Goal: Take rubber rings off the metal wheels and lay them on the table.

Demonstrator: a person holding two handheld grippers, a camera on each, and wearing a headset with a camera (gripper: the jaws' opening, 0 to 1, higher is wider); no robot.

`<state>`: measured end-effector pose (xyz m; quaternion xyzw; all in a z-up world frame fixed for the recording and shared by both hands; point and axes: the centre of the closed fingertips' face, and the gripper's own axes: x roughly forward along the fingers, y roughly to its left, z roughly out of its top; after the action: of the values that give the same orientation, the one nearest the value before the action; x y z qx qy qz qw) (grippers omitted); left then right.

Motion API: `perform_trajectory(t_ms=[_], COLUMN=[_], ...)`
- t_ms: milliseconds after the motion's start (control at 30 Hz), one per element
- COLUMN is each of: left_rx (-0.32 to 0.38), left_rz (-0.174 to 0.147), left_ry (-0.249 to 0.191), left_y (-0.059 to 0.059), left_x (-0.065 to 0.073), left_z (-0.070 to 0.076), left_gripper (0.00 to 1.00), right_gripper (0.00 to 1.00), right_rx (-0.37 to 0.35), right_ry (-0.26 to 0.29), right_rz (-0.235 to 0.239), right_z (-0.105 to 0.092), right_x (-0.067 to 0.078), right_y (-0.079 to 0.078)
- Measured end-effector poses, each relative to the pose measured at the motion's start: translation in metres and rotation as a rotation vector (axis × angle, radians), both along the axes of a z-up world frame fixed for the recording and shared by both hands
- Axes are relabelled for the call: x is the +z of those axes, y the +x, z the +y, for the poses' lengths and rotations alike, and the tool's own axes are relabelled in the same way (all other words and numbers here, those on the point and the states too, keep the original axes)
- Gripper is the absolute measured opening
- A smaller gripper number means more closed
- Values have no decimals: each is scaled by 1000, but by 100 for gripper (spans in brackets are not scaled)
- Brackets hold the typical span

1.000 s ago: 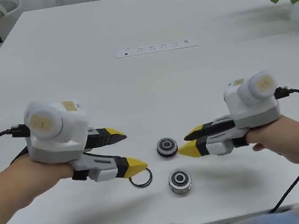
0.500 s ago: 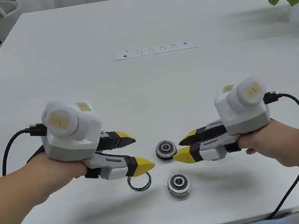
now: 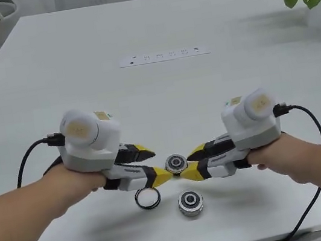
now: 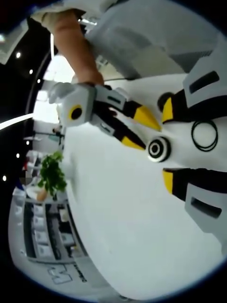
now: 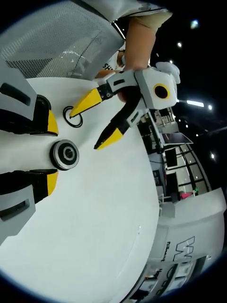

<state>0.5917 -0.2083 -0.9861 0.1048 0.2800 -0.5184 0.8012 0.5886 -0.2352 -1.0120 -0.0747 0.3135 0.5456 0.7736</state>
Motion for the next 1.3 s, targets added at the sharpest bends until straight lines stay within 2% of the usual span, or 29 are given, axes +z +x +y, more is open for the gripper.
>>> perform_trajectory(t_ms=[267, 433, 567, 767, 800, 867, 1000, 1067, 1200, 1300], left_rx=[-21, -17, -13, -27, -30, -33, -37, -32, -34, -32], left_rz=[-2, -3, 3, 1, -17, -6, -65, -56, -74, -74], left_ry=[21, 42, 42, 67, 72, 78, 125, 122, 136, 137], left_y=[0, 5, 7, 6, 8, 7, 11, 10, 10, 10], left_x=[-4, -9, -10, -15, -15, -16, -17, -16, -17, -16], left_z=[-12, -14, -17, -23, -23, -26, -24, -25, -25, -25], left_gripper=[32, 29, 25, 24, 23, 22, 16, 16, 14, 14], right_gripper=[26, 26, 26, 26, 26, 26, 26, 26, 27, 27], right_rx=[-6, -13, -16, -21, -21, -21, -23, -24, -27, -30], right_ry=[4, 9, 9, 13, 13, 12, 17, 21, 23, 24], right_rz=[3, 1, 3, 6, 7, 8, 10, 9, 6, -2], right_z=[0, -1, -2, -3, -3, -2, -2, -1, 0, 1], right_x=[-2, -1, -2, -3, -3, -4, -4, -3, -2, -1], right_y=[0, 1, 1, 1, 1, 1, 1, 1, 2, 4])
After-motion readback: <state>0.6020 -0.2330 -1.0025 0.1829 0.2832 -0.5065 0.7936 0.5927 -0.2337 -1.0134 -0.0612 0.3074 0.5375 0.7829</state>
